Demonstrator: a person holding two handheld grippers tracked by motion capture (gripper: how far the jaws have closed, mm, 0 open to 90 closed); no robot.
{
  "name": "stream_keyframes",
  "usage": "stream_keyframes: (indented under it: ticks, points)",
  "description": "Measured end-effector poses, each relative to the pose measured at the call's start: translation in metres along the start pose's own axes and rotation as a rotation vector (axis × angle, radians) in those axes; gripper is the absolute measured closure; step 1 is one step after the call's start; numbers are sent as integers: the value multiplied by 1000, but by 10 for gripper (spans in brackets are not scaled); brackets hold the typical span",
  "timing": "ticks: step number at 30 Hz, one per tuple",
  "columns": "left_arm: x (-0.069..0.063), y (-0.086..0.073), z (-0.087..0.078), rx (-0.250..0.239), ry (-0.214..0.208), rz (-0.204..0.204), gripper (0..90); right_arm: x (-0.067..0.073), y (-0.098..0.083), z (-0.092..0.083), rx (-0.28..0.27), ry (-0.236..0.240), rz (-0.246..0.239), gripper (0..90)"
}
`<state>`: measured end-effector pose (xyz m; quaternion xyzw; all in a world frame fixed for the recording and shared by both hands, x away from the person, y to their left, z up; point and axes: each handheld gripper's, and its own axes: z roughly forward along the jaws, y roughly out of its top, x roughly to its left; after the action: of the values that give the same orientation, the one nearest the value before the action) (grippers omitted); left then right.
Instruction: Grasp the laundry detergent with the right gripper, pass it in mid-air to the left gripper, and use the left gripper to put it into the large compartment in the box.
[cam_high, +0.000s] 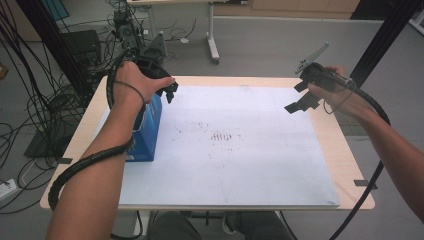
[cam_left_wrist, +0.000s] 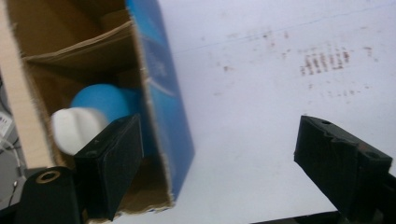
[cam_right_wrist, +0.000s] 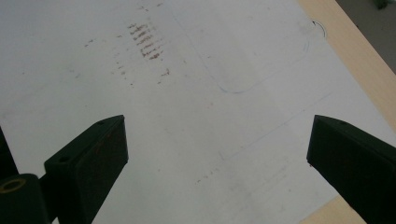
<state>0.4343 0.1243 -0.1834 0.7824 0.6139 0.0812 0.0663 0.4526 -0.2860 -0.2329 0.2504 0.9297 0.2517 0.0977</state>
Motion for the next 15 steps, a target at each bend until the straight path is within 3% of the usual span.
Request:
stream_keyframes:
  ticks: [15]
  points:
    - [-43,1,5,-18,-81,96,129,-12,14,2,10,-27,40,50]
